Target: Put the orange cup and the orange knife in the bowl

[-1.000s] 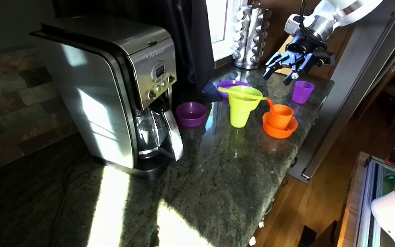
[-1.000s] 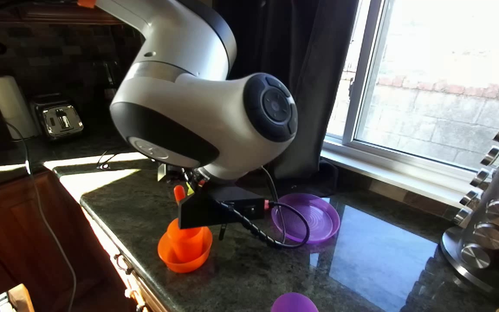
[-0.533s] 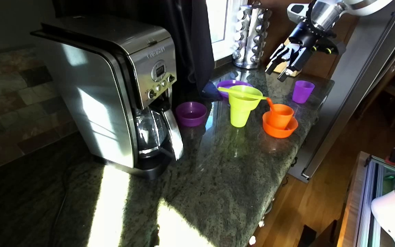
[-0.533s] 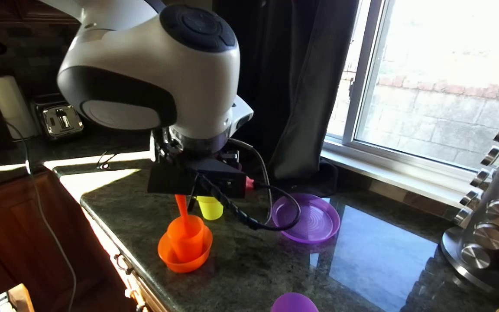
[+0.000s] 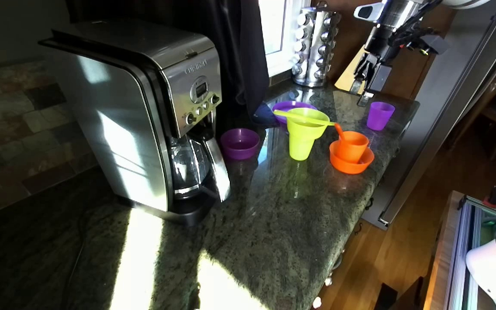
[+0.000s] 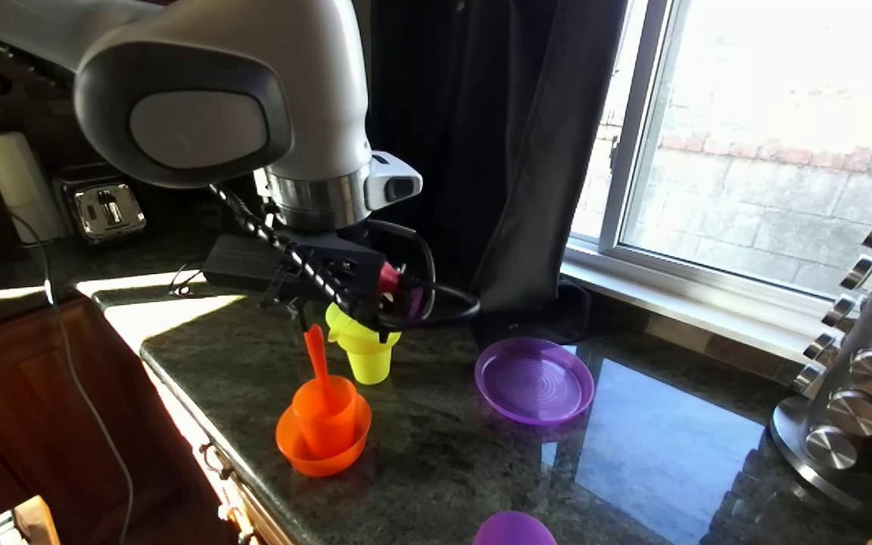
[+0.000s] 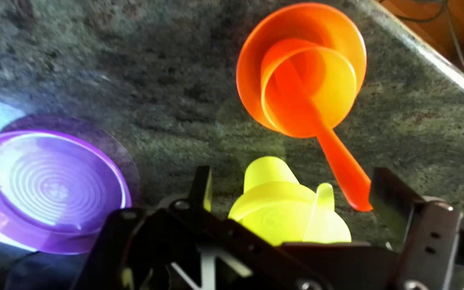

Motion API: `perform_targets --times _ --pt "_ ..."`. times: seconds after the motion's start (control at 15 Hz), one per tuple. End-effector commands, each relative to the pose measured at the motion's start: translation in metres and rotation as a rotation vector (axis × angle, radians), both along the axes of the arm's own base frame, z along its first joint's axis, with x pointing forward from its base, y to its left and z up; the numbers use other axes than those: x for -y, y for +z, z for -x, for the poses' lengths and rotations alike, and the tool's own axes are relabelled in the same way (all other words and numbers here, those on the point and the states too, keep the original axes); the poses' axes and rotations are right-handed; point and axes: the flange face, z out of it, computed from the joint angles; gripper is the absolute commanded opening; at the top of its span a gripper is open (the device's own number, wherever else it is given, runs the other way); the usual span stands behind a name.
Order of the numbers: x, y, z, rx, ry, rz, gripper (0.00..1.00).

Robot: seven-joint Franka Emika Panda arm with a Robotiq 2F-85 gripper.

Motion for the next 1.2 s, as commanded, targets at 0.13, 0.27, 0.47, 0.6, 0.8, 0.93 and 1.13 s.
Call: perform_targets --times 0.13,0.27,0.47,0.6,0.8,0.93,1.13 --pt "-0.016 -0.011 0.016 -0.172 -0.104 0.104 1.0" --pt "-0.022 -0.011 0.019 -0.201 -0.111 0.062 1.0" --pt "-0.029 -0.01 0.02 -0.203 -0.121 0.044 1.0" --pt "-0.034 -0.007 0.021 -0.196 -0.125 0.045 1.0" --pt "-0.04 0.001 0.023 -0.158 -0.138 0.041 1.0" --pt "-0.043 0.009 0.024 -0.119 -0.148 0.035 1.0" --pt "-0.047 0.024 0.026 -0.075 -0.162 0.033 1.0"
